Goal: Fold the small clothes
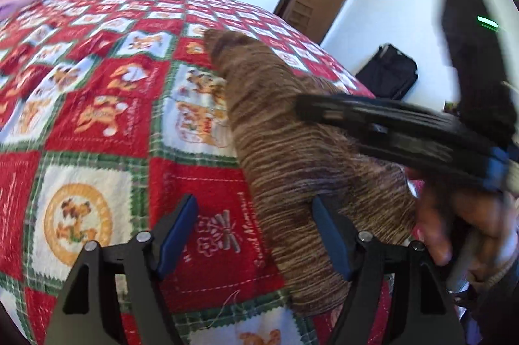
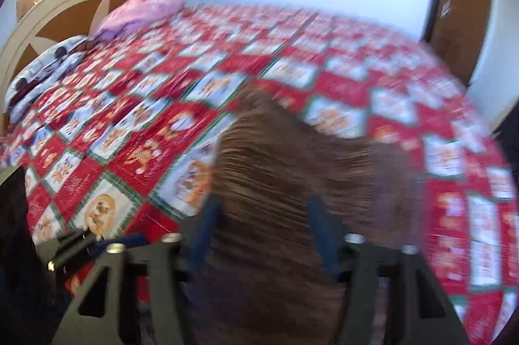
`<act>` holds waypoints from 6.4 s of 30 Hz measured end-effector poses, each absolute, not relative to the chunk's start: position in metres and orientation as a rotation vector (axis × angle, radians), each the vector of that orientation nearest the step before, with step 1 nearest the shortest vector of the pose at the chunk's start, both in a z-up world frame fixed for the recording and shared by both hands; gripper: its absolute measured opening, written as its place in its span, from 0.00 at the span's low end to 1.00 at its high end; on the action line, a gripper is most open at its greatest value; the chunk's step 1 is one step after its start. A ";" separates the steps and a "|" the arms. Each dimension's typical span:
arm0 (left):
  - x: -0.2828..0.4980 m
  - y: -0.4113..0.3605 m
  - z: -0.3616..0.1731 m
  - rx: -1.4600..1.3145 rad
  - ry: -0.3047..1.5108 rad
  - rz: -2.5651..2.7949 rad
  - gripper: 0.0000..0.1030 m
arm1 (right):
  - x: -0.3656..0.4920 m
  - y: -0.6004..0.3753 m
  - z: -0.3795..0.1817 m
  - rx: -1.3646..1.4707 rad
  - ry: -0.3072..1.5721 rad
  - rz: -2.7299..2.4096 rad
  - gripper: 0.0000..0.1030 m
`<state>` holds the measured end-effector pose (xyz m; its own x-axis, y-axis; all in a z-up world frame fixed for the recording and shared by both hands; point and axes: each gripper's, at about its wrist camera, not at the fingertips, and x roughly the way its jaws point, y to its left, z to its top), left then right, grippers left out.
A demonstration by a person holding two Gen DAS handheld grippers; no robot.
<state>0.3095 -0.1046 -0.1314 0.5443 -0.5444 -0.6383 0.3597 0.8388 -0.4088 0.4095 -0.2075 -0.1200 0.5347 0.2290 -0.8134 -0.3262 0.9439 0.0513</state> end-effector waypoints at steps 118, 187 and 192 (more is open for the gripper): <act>0.310 -0.162 -0.120 0.087 0.837 -0.557 0.38 | 0.434 -0.370 -0.129 0.414 0.871 0.398 0.22; 0.082 0.154 -0.064 -0.061 0.646 0.112 0.73 | 0.211 -0.018 -0.032 -0.024 0.712 0.599 0.59; 0.073 0.155 -0.049 -0.068 0.594 0.122 0.81 | 0.179 -0.018 -0.028 -0.065 0.693 0.600 0.60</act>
